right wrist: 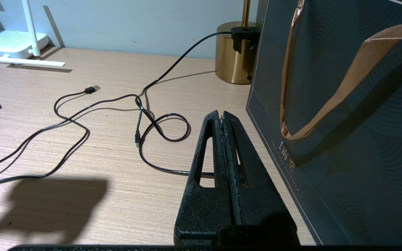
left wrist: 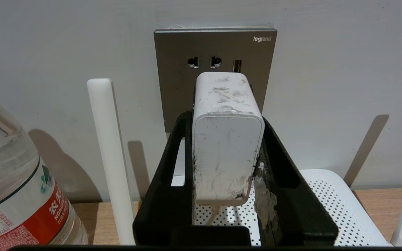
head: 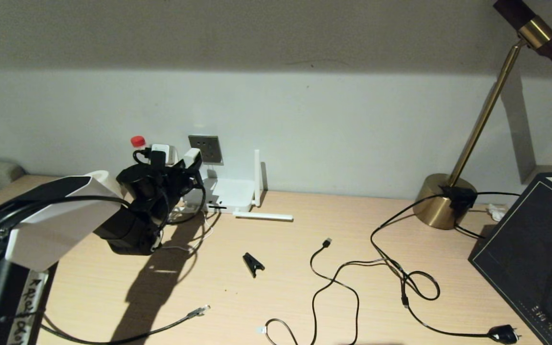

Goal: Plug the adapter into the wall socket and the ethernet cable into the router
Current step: Align plug and socket, then plug plug into socket

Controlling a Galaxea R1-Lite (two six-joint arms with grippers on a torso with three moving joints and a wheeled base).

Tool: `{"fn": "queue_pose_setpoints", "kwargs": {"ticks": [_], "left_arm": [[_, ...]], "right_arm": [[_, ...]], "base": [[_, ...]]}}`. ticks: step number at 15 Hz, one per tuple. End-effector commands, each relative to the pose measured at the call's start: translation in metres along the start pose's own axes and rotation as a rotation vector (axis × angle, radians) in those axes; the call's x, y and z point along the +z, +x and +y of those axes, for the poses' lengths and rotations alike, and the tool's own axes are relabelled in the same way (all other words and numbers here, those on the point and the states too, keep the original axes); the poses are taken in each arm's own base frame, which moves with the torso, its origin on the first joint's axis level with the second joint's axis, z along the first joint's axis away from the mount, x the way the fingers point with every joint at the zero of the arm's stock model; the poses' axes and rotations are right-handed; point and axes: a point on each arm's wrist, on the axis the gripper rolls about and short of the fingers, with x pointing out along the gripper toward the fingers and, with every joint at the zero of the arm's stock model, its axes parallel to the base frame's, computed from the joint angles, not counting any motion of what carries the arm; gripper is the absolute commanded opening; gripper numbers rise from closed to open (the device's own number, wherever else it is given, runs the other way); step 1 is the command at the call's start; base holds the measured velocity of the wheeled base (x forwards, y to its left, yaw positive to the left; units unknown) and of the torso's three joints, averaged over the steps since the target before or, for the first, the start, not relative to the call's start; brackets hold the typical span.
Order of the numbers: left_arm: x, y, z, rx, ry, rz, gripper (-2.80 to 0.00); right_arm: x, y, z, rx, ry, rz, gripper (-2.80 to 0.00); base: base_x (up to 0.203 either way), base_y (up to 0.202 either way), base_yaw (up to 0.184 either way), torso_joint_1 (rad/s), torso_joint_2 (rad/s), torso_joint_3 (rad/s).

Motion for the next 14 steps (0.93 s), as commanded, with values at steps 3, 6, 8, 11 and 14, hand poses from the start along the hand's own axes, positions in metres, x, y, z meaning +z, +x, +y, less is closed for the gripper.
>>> {"fn": "queue_pose_setpoints", "kwargs": {"ticks": [3,6,8,11,14], "left_arm": [[-0.0017,0.0025,0.0001,0.0,0.001,-0.007,-2.8],[-0.0045,0.0038,0.0001,0.005,0.001,-0.006,-2.8],[-0.0024,0.0054,0.0005,0.008,0.0,-0.017,-2.8],[-0.0021,0.0056,0.0013,0.01,0.001,-0.018,-2.8],[-0.0021,0.0056,0.0013,0.011,0.001,-0.018,-2.8]], "right_arm": [[-0.0099,0.002,0.0001,0.001,0.0,0.036,-2.8],[-0.0099,0.002,0.0001,0.001,0.0,0.036,-2.8],[-0.0099,0.002,0.0001,0.001,0.0,0.036,-2.8],[-0.0099,0.002,0.0001,0.001,0.0,0.036,-2.8],[-0.0099,0.002,0.0001,0.001,0.0,0.036,-2.8]], "base": [[0.0,0.0,0.0,0.0,0.0,0.0],[0.0,0.0,0.0,0.0,0.0,0.0],[0.0,0.0,0.0,0.0,0.0,0.0],[0.0,0.0,0.0,0.0,0.0,0.0],[0.0,0.0,0.0,0.0,0.0,0.0]]}}
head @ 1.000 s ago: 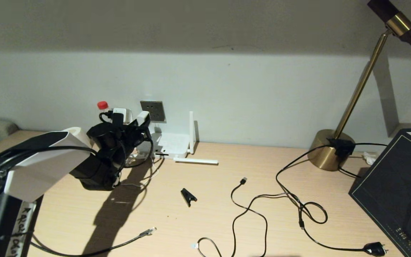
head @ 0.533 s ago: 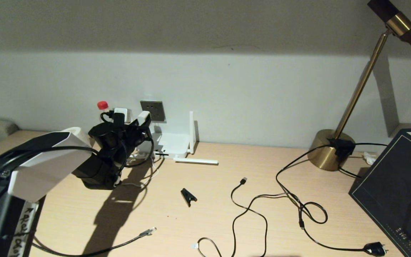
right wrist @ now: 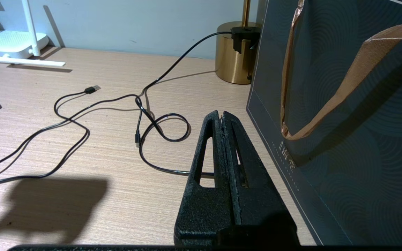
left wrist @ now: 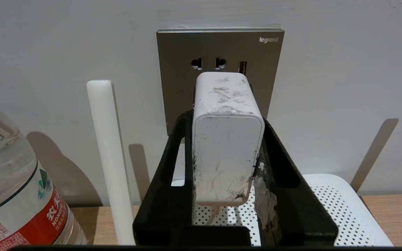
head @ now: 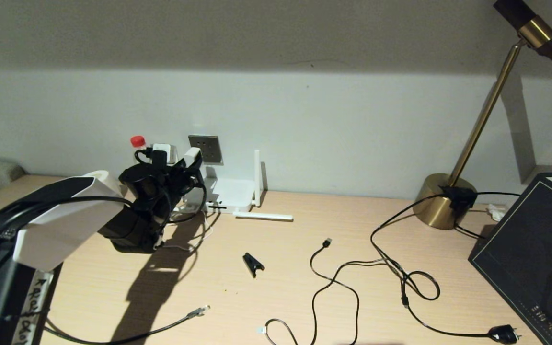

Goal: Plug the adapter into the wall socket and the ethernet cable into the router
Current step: Plug plug into socket

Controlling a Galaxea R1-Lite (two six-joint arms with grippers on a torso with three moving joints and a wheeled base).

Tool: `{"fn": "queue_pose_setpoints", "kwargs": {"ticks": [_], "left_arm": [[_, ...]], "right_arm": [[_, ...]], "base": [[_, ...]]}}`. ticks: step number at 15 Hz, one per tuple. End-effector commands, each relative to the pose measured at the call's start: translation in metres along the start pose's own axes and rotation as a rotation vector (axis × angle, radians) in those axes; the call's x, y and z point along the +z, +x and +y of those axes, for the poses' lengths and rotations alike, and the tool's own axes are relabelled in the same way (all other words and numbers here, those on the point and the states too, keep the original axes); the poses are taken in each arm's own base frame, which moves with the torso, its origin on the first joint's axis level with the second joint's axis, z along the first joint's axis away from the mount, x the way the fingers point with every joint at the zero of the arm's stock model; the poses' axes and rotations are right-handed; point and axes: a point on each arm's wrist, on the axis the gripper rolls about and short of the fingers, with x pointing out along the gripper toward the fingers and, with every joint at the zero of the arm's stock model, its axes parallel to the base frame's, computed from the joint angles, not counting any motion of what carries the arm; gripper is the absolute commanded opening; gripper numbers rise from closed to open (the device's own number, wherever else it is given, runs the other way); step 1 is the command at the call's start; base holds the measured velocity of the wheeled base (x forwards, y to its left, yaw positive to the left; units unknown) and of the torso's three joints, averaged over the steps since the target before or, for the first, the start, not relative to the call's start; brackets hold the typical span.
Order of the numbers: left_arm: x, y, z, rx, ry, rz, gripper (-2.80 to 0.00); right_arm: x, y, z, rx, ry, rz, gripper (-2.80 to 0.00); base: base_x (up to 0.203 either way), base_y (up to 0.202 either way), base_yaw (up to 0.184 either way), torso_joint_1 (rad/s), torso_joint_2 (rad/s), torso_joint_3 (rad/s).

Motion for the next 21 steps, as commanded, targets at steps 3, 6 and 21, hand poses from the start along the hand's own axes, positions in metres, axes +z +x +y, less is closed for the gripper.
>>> {"fn": "queue_pose_setpoints", "kwargs": {"ticks": [3,6,21], "left_arm": [[-0.001,0.0,0.001,0.001,0.001,-0.003,-2.8],[-0.002,0.002,0.001,0.001,0.001,-0.005,-2.8],[-0.009,0.015,0.002,0.002,-0.001,0.002,-2.8]], "right_arm": [[-0.01,0.002,0.0,0.002,0.0,0.036,-2.8],[-0.01,0.002,0.0,0.002,0.0,0.036,-2.8],[-0.01,0.002,0.0,0.002,0.0,0.036,-2.8]], "base": [[0.0,0.0,0.0,0.0,0.0,0.0],[0.0,0.0,0.0,0.0,0.0,0.0],[0.0,0.0,0.0,0.0,0.0,0.0]]}}
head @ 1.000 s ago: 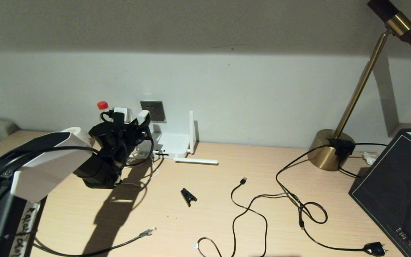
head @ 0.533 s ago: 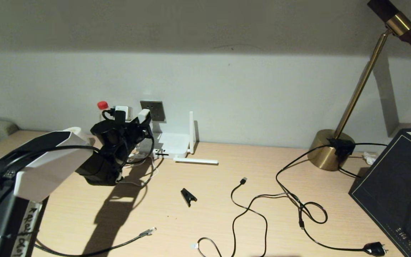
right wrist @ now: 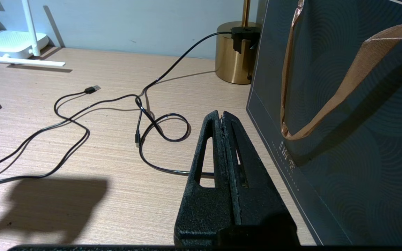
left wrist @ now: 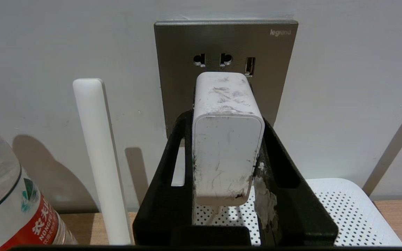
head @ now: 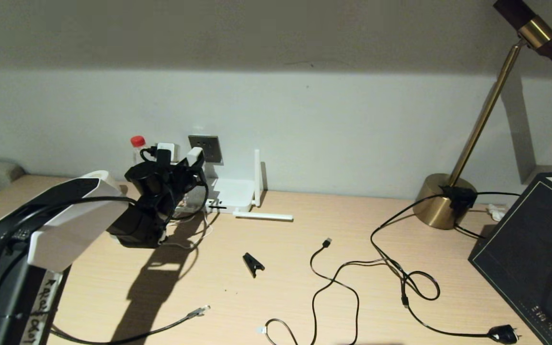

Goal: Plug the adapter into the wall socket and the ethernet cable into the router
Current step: Plug plug into socket

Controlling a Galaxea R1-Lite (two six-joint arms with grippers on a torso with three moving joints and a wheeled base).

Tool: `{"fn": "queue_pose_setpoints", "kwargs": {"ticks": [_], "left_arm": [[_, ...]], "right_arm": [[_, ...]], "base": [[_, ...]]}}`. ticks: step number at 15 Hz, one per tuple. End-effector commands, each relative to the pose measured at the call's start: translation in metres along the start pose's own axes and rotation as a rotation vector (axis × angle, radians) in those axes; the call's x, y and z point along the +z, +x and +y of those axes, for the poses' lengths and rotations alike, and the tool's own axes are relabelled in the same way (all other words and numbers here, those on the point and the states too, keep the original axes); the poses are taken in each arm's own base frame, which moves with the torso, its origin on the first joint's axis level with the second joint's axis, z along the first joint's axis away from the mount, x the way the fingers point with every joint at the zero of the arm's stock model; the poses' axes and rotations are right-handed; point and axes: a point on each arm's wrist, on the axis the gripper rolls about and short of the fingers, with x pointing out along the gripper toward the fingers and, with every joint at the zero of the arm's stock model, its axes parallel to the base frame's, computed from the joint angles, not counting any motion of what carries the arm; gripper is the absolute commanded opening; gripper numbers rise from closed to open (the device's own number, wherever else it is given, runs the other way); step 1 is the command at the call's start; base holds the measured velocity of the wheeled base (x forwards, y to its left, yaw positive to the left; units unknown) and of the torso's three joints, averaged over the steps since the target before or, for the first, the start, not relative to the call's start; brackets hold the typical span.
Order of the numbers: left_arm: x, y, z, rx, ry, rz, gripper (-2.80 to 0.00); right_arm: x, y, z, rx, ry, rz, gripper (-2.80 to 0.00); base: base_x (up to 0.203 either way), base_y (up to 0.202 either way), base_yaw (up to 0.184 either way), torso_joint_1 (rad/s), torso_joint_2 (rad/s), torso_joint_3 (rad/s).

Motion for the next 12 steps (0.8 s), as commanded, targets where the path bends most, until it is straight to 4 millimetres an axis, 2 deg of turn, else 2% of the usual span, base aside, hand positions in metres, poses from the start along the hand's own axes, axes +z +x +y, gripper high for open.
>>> {"fn": "queue_pose_setpoints", "kwargs": {"ticks": [1,12], "left_arm": [[-0.0004,0.002,0.0001,0.001,0.002,-0.013,-2.8],[0.0072,0.0087,-0.0003,0.005,0.002,-0.028,-2.8]], "right_arm": [[-0.0099,0.002,0.0001,0.001,0.0,0.036,-2.8],[-0.0099,0.002,0.0001,0.001,0.0,0.036,-2.8]], "base": [[0.0,0.0,0.0,0.0,0.0,0.0],[0.0,0.0,0.0,0.0,0.0,0.0]]}}
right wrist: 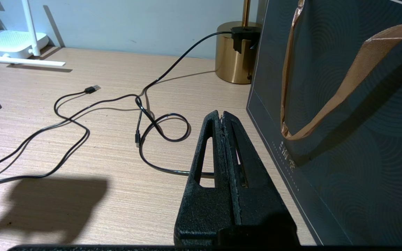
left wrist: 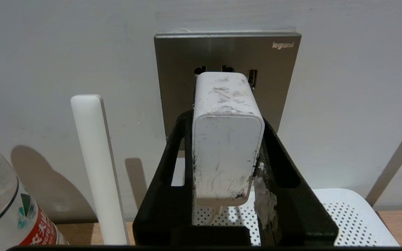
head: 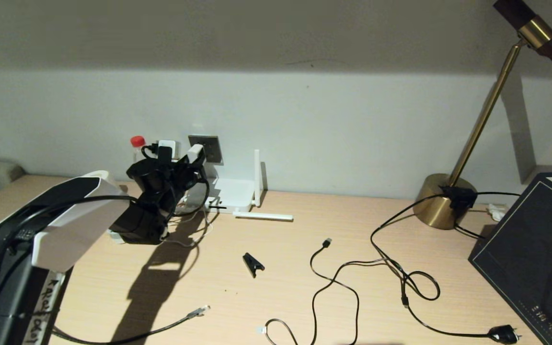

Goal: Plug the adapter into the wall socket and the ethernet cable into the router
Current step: Plug plug into socket

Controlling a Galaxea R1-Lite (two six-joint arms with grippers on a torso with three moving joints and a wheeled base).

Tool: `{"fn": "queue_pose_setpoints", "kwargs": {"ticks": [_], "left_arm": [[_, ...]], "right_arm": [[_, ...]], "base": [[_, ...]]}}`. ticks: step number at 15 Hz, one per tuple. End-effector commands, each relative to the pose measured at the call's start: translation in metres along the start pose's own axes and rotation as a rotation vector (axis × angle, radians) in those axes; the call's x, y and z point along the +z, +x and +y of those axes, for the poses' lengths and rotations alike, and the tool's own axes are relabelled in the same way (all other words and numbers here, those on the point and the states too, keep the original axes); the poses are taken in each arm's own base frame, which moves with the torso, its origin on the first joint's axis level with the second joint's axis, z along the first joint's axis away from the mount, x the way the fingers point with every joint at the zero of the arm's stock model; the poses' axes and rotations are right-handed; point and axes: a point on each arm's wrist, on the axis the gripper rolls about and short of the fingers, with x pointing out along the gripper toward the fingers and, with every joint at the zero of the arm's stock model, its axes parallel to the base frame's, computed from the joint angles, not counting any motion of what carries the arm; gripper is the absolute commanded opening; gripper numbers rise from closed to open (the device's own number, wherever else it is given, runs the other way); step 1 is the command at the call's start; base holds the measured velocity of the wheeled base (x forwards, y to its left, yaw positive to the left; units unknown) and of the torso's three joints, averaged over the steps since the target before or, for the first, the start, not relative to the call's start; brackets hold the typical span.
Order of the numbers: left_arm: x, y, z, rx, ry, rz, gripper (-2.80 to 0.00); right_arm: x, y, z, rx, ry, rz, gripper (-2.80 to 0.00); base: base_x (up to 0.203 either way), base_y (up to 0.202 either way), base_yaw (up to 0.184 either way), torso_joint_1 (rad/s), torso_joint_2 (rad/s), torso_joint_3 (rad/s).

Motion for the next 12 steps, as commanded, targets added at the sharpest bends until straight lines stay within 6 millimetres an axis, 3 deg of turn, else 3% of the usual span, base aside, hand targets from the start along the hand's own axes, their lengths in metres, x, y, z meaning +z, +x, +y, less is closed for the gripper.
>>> {"fn": "queue_pose_setpoints", "kwargs": {"ticks": [1,12], "left_arm": [[0.0029,0.0015,0.0,0.0,0.002,-0.015,-2.8],[-0.0009,0.0085,0.0004,0.001,0.001,-0.012,-2.8]], "right_arm": [[-0.0099,0.002,0.0001,0.001,0.0,0.035,-2.8],[-0.0099,0.002,0.0001,0.001,0.0,0.035,-2.8]], "base": [[0.0,0.0,0.0,0.0,0.0,0.0],[0.0,0.0,0.0,0.0,0.0,0.0]]}}
